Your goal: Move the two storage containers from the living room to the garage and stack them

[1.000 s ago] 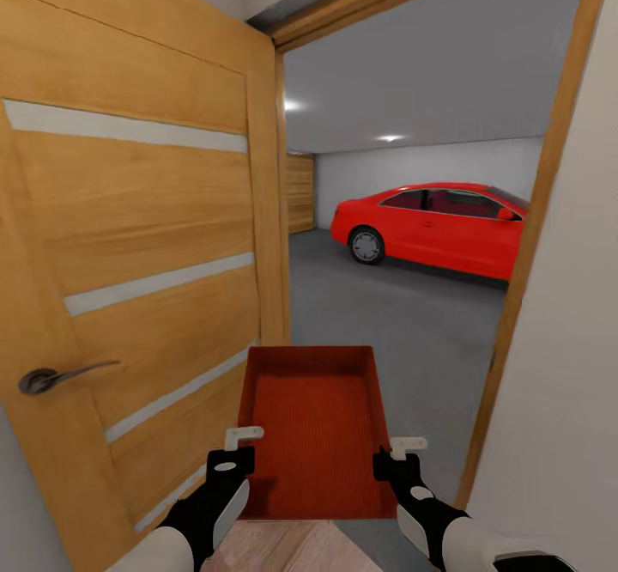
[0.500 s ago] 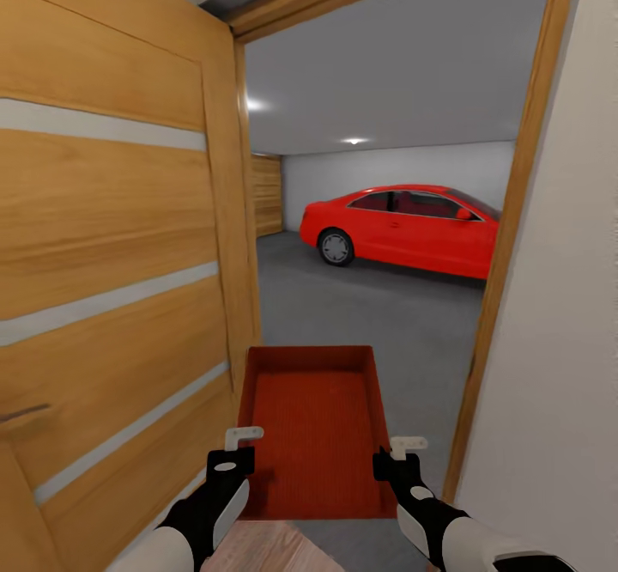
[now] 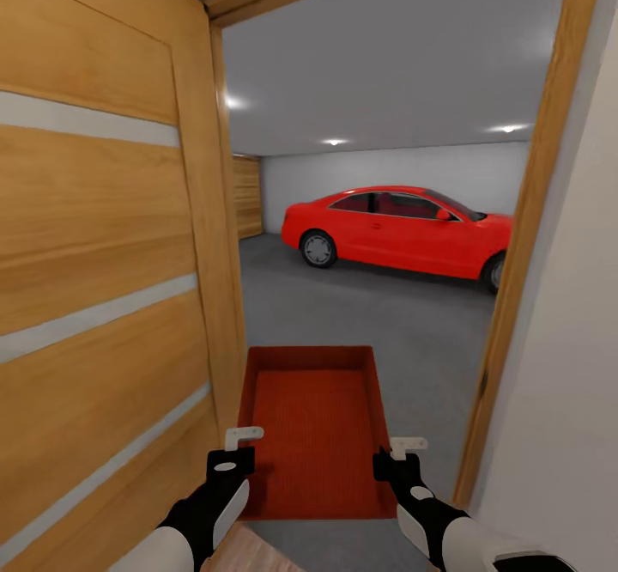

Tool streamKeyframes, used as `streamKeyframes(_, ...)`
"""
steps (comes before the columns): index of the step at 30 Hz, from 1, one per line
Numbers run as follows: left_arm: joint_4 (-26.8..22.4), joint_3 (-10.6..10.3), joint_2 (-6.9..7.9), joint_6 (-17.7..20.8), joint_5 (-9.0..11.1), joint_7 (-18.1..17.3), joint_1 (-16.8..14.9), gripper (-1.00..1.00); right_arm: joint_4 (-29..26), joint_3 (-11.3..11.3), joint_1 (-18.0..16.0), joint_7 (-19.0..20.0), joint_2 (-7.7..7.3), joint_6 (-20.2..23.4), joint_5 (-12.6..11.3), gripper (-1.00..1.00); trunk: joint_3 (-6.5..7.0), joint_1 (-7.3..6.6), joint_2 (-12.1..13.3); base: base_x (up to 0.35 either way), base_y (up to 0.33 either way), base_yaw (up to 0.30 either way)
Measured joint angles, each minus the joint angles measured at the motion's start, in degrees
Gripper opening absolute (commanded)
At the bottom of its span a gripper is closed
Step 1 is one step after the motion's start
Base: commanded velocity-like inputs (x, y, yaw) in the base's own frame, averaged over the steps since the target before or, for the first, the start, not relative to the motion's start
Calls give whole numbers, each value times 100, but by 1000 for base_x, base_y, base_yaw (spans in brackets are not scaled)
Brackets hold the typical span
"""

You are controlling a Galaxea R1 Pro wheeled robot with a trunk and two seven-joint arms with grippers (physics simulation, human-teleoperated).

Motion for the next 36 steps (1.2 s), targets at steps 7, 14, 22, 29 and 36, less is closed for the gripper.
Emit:
streamKeyframes(7,1,1,-1,-2,-1,-1,-1,-100,-1,3,0,-1,-1,-1,-3,-100,0,0,0,286,216,-236)
streamKeyframes(14,2,0,-1,-2,-1,-2,-1,-100,-1,3,0,-1,-1,-1,-3,-100,0,0,0,286,216,-286)
streamKeyframes(22,1,1,-1,-2,-1,-1,-1,-100,-1,4,-1,-1,-1,-1,-3,-100,0,0,0,286,217,-288)
streamKeyframes(29,2,0,-1,-2,-1,-1,-1,-100,-1,4,0,-1,-1,-1,-3,-100,0,0,0,286,217,-288)
streamKeyframes(36,3,0,-1,-2,0,-2,-1,-100,-1,4,1,-1,-1,-1,-4,-100,0,0,0,286,216,-288)
